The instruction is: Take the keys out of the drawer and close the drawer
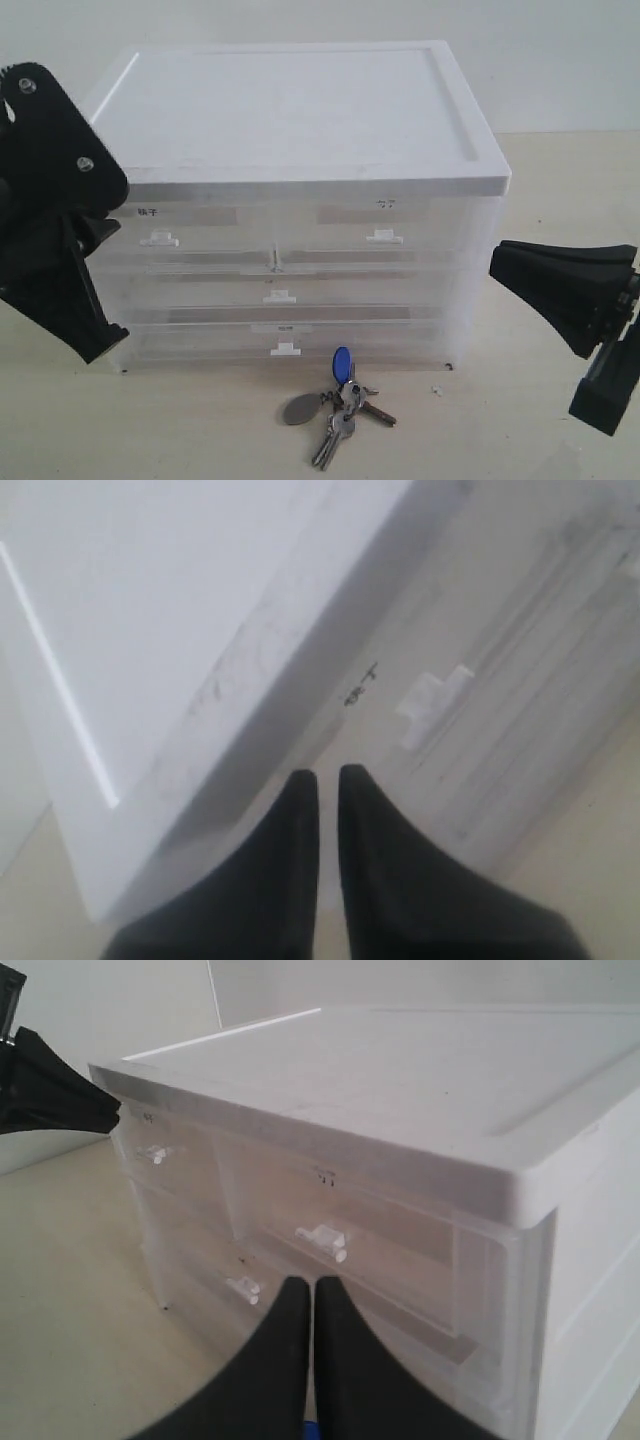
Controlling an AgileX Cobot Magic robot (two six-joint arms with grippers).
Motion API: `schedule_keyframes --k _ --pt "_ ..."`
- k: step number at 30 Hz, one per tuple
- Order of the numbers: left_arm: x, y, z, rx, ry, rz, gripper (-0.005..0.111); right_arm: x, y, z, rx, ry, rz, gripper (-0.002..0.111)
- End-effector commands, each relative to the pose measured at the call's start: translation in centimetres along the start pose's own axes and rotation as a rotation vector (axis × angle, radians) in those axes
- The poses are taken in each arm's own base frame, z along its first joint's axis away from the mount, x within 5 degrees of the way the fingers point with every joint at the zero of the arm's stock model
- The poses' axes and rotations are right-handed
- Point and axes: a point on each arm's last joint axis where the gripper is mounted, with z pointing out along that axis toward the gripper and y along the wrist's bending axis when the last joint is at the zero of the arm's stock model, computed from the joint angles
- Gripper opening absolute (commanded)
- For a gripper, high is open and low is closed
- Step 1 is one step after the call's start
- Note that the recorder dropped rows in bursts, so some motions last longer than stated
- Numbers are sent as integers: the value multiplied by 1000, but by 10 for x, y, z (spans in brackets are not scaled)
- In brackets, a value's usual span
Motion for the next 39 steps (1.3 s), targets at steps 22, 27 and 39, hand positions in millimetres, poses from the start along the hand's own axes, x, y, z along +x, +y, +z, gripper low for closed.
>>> schedule_keyframes --k 22,27,39 --pt "6 -10 28 -55 -12 33 4 -1 1 1 -20 -3 -6 0" --pt "5 -10 28 -51 -21 33 4 -1 1 1 -20 -3 -6 0" --pt "-4 16 -45 -22 -263 -163 4 -1 2 1 -21 -2 -9 0"
